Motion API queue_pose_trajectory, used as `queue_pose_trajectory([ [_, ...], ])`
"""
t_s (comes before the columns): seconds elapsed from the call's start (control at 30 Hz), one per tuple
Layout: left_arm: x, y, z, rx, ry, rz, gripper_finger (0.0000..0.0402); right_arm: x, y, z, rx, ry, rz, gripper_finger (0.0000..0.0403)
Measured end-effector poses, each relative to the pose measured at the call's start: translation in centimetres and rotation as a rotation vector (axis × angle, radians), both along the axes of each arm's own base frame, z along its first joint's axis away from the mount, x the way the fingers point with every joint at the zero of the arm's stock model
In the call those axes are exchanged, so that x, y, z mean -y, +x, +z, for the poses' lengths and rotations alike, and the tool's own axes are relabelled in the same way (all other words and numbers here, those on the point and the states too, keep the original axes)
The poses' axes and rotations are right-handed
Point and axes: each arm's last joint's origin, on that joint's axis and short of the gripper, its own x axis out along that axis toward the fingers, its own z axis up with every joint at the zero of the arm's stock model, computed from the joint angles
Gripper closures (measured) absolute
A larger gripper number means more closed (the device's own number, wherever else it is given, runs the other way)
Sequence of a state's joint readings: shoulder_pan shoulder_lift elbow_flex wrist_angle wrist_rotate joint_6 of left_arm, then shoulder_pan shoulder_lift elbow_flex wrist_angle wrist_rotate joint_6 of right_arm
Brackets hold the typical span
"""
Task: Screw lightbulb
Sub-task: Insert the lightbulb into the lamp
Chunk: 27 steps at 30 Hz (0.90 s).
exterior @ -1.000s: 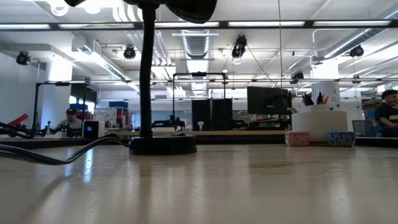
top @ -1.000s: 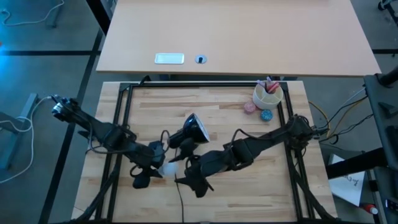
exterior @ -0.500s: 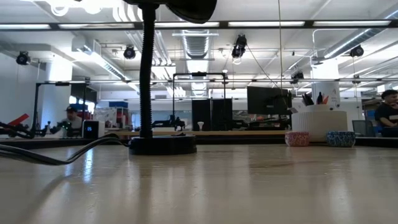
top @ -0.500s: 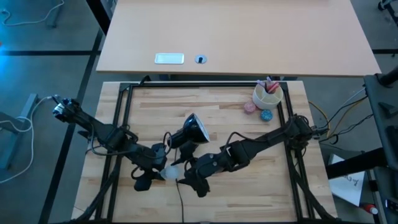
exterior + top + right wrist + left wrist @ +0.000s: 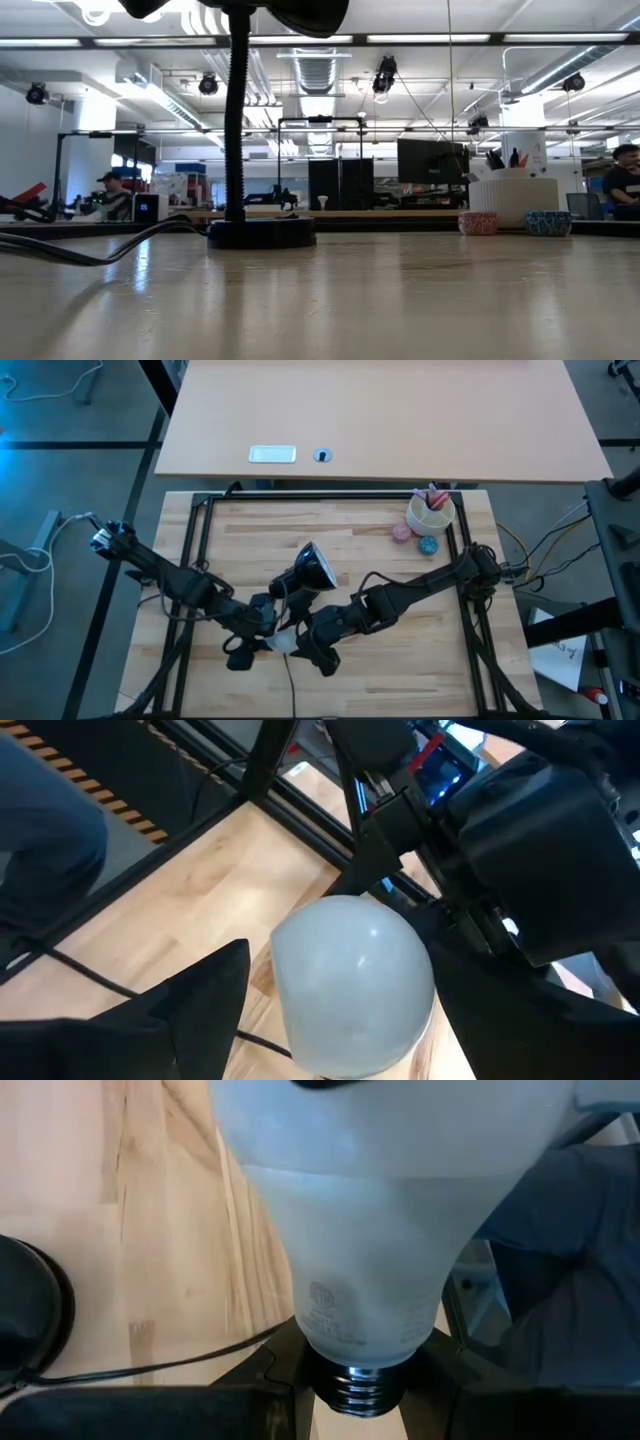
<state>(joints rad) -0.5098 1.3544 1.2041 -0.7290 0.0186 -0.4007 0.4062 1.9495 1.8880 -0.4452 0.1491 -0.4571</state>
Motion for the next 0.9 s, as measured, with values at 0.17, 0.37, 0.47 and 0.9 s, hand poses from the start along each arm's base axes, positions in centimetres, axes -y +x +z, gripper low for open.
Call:
queue_pose_trajectory([
  [0.17, 0.6, 0.8, -0.4, 0.027, -0.008, -0.014, 0.0308, -0.2, 0.0, -0.8, -0.007, -0.033, 0.049, 0.0114],
  [0.37, 0.7, 1.1, -0.8, 0.022, 0.003, -0.022, 0.0303, -0.2, 0.0, -1.7, -0.027, -0.059, 0.059, 0.0132],
  [0.47, 0.7, 1.1, -0.7, 0.029, 0.003, -0.020, 0.0303, -0.2, -0.1, -1.7, -0.028, -0.055, 0.059, 0.0140],
  [0.9, 0.4, 0.6, 0.1, 0.058, -0.008, -0.019, 0.0297, -0.3, -0.1, -1.6, -0.021, -0.037, 0.048, 0.0173],
])
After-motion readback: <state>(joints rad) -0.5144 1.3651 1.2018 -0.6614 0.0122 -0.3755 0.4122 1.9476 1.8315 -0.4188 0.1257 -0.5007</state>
